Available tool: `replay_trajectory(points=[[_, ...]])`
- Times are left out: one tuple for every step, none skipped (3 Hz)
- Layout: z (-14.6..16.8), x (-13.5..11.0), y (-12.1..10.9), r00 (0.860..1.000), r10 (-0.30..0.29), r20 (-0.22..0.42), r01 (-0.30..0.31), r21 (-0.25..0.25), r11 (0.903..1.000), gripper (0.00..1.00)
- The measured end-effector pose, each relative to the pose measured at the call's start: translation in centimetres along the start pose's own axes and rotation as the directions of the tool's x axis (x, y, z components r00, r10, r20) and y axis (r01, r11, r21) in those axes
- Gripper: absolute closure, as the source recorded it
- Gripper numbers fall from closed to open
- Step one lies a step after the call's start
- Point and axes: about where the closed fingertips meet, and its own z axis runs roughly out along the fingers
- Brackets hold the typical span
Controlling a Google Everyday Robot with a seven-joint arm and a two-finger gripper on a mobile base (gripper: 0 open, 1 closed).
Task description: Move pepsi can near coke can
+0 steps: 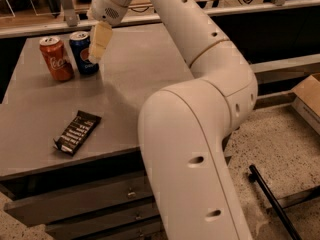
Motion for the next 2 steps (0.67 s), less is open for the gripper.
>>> replay_trajectory(points=[[-4.79, 2.25, 1.01, 0.996, -0.065, 0.057, 0.060, 0.074, 0.9954, 0.00], [-4.82, 2.47, 0.99, 0.996, -0.063, 0.056, 0.059, 0.075, 0.9955, 0.00]])
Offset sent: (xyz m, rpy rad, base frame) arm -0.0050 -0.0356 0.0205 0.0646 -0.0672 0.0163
